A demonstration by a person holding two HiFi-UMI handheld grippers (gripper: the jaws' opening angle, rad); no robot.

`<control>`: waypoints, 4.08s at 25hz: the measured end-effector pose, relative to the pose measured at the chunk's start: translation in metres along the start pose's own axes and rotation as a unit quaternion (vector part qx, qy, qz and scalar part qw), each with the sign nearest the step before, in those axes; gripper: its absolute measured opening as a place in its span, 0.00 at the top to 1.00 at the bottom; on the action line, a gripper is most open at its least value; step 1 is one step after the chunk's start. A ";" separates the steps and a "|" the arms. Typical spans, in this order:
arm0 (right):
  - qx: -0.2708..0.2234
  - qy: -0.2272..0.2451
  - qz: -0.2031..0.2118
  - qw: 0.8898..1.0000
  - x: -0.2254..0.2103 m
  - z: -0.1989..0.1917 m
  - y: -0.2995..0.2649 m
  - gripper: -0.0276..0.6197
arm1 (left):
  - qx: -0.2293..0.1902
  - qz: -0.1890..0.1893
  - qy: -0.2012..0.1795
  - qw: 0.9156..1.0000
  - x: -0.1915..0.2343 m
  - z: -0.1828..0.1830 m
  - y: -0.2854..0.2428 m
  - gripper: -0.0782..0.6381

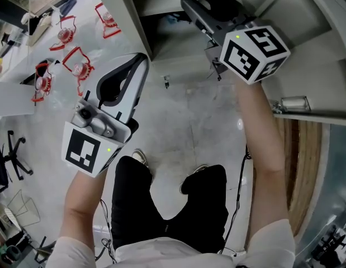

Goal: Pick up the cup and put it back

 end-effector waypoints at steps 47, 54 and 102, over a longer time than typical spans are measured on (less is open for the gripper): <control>-0.065 0.018 0.052 0.996 0.049 0.046 0.029 0.87 | -0.009 0.021 0.026 0.999 0.019 0.034 0.025 0.86; -0.060 0.007 0.047 0.997 0.071 0.069 0.079 0.87 | -0.007 0.012 0.035 0.999 0.007 0.071 0.032 0.86; -0.098 0.025 -0.075 0.992 0.219 0.357 0.316 0.87 | -0.057 0.118 0.037 0.991 0.028 0.352 0.219 0.86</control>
Point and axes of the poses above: the fingertips, and each gripper's own axes: y backward along the fingers, x to its left, z out of its top, the point moved 9 cm from there along y, backward along the fingers, and after that the axes turned 9 degrees about x, right-handed, at the moved point
